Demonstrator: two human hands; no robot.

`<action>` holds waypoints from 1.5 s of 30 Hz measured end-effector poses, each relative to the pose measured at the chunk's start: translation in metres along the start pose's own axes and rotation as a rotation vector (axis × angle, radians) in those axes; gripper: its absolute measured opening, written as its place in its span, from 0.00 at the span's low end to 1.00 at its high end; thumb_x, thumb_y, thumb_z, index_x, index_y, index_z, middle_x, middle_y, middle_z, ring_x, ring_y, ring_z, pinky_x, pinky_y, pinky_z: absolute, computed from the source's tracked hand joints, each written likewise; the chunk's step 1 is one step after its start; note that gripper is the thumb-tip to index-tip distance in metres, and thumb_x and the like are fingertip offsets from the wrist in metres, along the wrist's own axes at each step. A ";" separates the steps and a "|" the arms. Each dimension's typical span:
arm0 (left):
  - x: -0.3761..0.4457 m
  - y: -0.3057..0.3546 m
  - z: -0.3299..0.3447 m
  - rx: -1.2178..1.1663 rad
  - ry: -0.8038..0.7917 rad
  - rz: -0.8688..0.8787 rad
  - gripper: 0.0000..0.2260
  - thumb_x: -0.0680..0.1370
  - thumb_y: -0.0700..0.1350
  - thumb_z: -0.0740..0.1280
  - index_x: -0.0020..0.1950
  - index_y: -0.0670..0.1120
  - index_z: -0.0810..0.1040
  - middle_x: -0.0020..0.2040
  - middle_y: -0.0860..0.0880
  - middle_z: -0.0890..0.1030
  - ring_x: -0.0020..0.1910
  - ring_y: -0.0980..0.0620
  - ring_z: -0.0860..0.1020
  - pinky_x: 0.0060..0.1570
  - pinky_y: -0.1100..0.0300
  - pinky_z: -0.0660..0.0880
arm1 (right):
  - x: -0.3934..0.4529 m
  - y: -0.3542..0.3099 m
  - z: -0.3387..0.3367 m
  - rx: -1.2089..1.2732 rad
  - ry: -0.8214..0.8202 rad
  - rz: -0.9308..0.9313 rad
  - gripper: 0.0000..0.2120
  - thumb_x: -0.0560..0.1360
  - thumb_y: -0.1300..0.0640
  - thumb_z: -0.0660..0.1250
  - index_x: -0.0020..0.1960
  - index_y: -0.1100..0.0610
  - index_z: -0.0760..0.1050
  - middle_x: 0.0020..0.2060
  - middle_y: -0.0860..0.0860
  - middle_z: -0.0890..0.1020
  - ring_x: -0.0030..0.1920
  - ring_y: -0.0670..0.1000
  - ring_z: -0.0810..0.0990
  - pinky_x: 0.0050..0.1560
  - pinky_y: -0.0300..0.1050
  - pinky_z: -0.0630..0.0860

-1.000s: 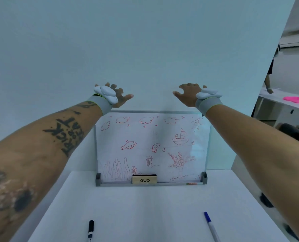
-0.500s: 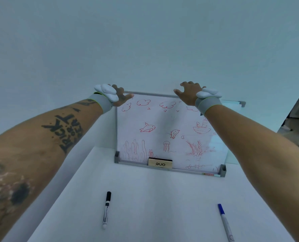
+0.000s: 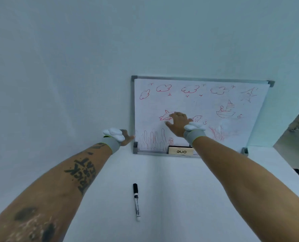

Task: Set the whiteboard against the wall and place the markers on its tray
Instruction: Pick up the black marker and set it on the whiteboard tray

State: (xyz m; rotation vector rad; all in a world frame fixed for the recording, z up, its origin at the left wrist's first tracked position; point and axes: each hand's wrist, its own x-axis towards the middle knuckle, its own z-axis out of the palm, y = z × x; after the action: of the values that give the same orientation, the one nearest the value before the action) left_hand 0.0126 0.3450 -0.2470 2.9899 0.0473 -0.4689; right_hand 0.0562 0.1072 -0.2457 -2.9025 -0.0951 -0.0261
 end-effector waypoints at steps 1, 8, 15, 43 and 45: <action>0.002 -0.001 0.012 -0.003 -0.018 -0.001 0.25 0.83 0.54 0.51 0.33 0.40 0.67 0.45 0.38 0.72 0.45 0.47 0.72 0.46 0.55 0.66 | -0.004 -0.001 0.010 0.000 -0.024 0.006 0.28 0.80 0.40 0.54 0.76 0.51 0.63 0.78 0.51 0.61 0.78 0.54 0.58 0.75 0.61 0.56; 0.012 -0.019 0.087 -0.049 -0.248 -0.014 0.27 0.83 0.54 0.51 0.68 0.32 0.70 0.69 0.36 0.74 0.67 0.40 0.74 0.64 0.54 0.70 | -0.024 -0.028 0.089 0.013 -0.194 0.139 0.29 0.80 0.40 0.52 0.77 0.51 0.61 0.79 0.51 0.59 0.79 0.54 0.57 0.75 0.61 0.57; 0.001 -0.015 0.141 -0.004 -0.391 -0.037 0.22 0.81 0.53 0.56 0.69 0.42 0.73 0.69 0.43 0.74 0.69 0.44 0.72 0.68 0.54 0.67 | -0.061 -0.025 0.161 0.043 -0.355 0.183 0.28 0.80 0.40 0.52 0.78 0.48 0.56 0.80 0.49 0.54 0.80 0.53 0.52 0.77 0.60 0.54; 0.051 -0.006 0.179 -0.359 -0.884 -0.206 0.11 0.73 0.47 0.65 0.34 0.42 0.77 0.37 0.45 0.87 0.19 0.55 0.79 0.29 0.66 0.77 | -0.106 -0.004 0.256 0.005 -0.296 0.252 0.32 0.73 0.28 0.38 0.75 0.31 0.34 0.79 0.40 0.36 0.78 0.57 0.31 0.68 0.78 0.34; 0.054 -0.012 0.171 -0.533 -0.878 -0.261 0.12 0.76 0.48 0.63 0.37 0.42 0.78 0.32 0.47 0.85 0.18 0.55 0.79 0.24 0.68 0.75 | -0.106 -0.004 0.257 0.011 -0.296 0.256 0.32 0.73 0.28 0.38 0.75 0.31 0.35 0.79 0.40 0.37 0.78 0.57 0.31 0.68 0.77 0.34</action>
State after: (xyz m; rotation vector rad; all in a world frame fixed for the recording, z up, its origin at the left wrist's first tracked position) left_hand 0.0111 0.3375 -0.4266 2.0557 0.4042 -1.4677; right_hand -0.0469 0.1655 -0.4974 -2.8616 0.2254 0.4455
